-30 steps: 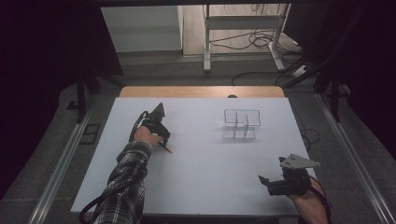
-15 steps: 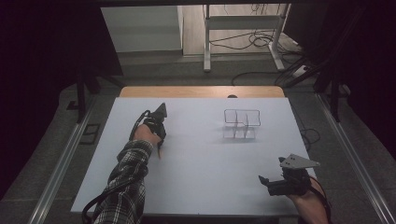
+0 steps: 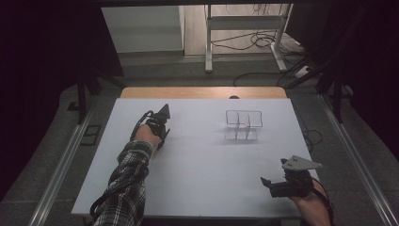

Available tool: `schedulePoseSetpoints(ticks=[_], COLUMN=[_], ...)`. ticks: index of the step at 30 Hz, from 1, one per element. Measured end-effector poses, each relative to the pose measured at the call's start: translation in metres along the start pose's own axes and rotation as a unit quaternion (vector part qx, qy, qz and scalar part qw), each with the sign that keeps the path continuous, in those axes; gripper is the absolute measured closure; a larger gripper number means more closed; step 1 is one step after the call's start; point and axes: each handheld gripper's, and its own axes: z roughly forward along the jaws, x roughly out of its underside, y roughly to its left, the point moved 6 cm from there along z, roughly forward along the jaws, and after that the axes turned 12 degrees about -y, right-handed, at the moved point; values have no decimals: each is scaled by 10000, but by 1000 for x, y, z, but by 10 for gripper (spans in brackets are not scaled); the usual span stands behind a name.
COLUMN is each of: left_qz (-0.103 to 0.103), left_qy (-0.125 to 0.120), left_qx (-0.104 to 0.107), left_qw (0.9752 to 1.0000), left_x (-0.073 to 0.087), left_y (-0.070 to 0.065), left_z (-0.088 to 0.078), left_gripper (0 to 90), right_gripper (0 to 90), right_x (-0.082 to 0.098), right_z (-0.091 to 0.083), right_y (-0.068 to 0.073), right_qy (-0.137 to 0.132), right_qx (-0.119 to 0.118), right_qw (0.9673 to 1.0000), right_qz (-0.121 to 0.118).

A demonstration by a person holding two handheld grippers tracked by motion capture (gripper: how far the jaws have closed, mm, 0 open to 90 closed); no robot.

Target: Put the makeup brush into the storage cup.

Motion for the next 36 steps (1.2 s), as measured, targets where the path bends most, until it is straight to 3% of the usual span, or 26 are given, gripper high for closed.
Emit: schedulePoseSetpoints(ticks=[14,21,26,36], left_qz=[232,346,496,851], left_qy=[-205,-379,-626,-1004], left_qx=[182,518,692,1082], left_qw=[9994,9973,9944,9854], left_x=[1,3,5,13], left_y=[-1,-5,-7,-14], left_z=[-16,-22,-28,-38], left_gripper=[839,838,838,837], right_gripper=[12,16,16,16], right_x=[0,0,0,0], right_z=[0,0,0,0], right_y=[0,1,1,1], right_qy=[-9,19,1,7], right_qx=[-6,-47,-36,-46], right_qw=[10000,10000,10000,10000], right_qz=[3,4,18,-9])
